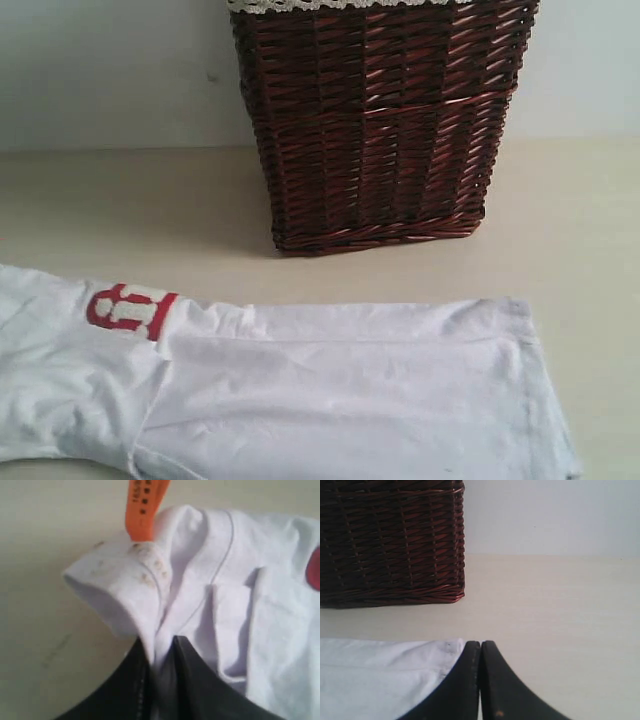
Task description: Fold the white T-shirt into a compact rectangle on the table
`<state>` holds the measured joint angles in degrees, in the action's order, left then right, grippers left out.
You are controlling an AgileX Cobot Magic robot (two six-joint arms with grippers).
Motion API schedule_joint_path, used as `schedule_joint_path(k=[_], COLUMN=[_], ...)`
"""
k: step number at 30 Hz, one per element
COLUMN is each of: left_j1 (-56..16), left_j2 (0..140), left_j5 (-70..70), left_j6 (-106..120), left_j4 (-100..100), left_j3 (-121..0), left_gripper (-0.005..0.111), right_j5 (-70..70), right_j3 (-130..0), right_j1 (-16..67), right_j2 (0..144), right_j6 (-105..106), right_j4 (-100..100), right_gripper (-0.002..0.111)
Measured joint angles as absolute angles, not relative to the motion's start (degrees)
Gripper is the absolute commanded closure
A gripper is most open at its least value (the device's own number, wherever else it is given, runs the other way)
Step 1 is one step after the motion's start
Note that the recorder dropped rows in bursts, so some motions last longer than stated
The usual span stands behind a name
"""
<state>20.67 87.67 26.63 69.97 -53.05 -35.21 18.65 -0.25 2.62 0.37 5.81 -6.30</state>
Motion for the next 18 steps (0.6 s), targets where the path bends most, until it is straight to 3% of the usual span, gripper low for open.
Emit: schedule_joint_path(k=[4, 9, 18], left_j1=[27.2, 27.2, 27.3], left_j2=[86.1, 86.7, 86.7], left_j5=[27.6, 29.6, 45.7], left_j6=[75.1, 76.1, 83.1], left_j4=[-50.0, -50.0, -64.4], left_j3=[-35.9, -35.9, -35.9], left_gripper=[0.107, 0.107, 0.107], right_j5=[18.7, 18.7, 18.7], right_j3=[-0.3, -0.3, -0.3], right_j1=[2.6, 2.6, 2.6], right_j2=[0.4, 0.4, 0.4], right_j6=[5.8, 5.8, 5.8], right_j4=[-6.3, -6.3, -6.3], right_gripper=[0.108, 0.108, 0.108])
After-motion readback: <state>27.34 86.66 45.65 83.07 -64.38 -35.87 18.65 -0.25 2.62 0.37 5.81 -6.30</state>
